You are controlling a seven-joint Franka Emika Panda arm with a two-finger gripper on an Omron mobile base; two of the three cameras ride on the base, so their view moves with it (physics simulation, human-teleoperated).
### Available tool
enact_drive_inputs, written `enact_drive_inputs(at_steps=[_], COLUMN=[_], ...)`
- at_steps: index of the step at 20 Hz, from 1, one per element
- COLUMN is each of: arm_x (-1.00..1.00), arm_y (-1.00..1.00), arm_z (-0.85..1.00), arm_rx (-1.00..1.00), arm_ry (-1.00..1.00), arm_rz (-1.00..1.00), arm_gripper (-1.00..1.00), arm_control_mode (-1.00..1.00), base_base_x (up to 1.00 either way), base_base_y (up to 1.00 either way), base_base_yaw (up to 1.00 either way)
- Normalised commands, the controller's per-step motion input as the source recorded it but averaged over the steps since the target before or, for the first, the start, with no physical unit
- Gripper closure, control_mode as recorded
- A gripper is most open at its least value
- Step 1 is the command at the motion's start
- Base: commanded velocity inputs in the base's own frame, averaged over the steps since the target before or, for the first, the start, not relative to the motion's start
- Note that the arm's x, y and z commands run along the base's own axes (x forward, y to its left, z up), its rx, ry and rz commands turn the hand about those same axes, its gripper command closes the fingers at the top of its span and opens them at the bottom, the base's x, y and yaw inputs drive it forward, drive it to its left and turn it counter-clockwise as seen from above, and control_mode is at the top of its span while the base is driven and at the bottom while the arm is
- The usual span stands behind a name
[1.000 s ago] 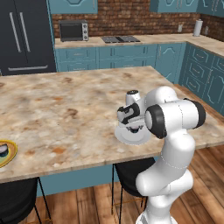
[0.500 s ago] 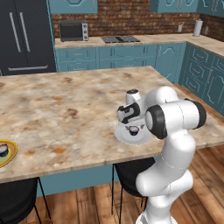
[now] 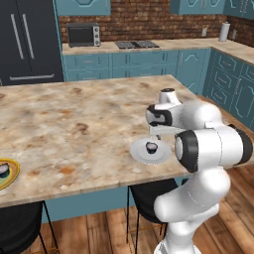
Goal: Place two yogurt containers on each plate.
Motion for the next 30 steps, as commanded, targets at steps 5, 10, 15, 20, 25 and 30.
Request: enact_drive_inputs(at_steps=[5, 10, 15, 20, 25, 30], arm_x=[-0.75, -0.39, 0.0, 0.31, 0.37, 0.07], arm_y=[-1.0, -0.95, -0.64, -0.31, -0.24, -0.02], arm_z=[0.2, -0.12, -0.05, -0.4, -0.4, -0.19], arm_rx=[0.11, 0.09, 0.19, 0.0, 0.0, -0.03], arm_ry=[0.0, 0.0, 0.0, -0.01, -0.07, 0.02], arm_rz=[-0.27, -0.32, -0.15, -0.01, 0.0, 0.0], arm_gripper=[-1.0, -1.0, -1.0, -1.0, -1.0, -1.0], arm_control_mode=[-1.0, -1.0, -1.0, -1.0, -1.0, -1.0], base_base_x=[0.0, 0.0, 0.0, 0.0, 0.0, 0.0], base_base_y=[0.0, 0.0, 0.0, 0.0, 0.0, 0.0], base_base_yaw=[0.0, 0.0, 0.0, 0.0, 0.0, 0.0])
